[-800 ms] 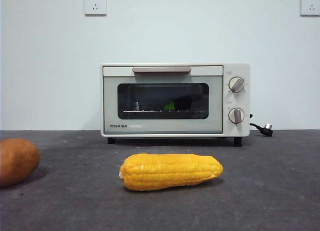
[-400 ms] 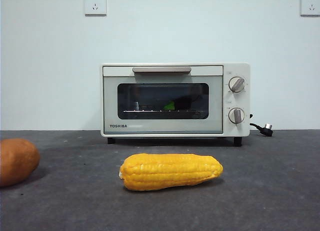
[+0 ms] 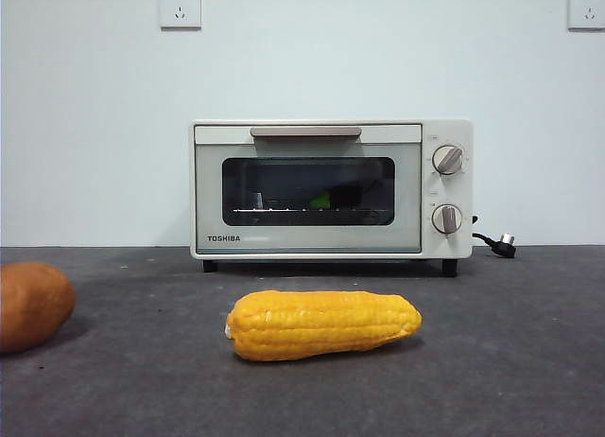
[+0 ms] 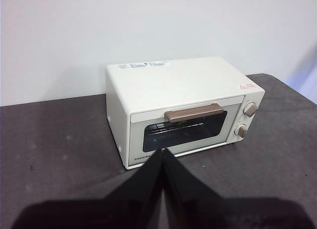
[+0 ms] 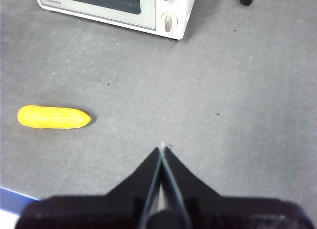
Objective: Take the eggplant from the table,put the eggplant in the oven
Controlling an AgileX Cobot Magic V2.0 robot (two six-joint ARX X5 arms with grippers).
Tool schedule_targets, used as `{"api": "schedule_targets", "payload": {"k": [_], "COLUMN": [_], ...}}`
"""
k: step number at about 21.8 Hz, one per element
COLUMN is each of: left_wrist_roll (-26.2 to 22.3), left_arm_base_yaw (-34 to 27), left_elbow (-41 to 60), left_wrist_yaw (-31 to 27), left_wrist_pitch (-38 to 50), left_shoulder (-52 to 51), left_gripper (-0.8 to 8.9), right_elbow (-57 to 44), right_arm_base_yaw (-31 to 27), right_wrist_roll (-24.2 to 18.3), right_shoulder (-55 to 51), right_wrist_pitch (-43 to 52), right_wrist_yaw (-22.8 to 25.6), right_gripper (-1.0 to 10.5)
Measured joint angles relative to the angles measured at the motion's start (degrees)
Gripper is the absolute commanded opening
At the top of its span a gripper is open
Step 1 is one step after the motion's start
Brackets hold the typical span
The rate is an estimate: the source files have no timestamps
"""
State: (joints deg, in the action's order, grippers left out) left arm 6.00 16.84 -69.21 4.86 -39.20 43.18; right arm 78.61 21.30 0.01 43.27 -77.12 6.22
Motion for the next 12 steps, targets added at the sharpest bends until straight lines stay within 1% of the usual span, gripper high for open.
{"api": "schedule_targets", "payload": {"k": [7, 12], "left_wrist_roll": [0.0, -1.7], "left_arm_base_yaw": [0.0, 0.0], "left_elbow": [0.0, 0.0], "left_wrist_yaw": [0.0, -0.2], "left_wrist_pitch": [-0.7, 0.8], "left_shoulder": [0.0, 0.2], "left_gripper": [-0.04, -0.04], "right_elbow": [0.0, 0.0], "right_arm_base_yaw": [0.0, 0.0], "right_wrist_roll": [0.0, 0.0], "right_shoulder": [3.1, 6.9], "right_wrist_pitch": [-0.3, -0.3], "right_wrist_yaw": [0.0, 0.0], "right_gripper": [0.0, 0.0]}}
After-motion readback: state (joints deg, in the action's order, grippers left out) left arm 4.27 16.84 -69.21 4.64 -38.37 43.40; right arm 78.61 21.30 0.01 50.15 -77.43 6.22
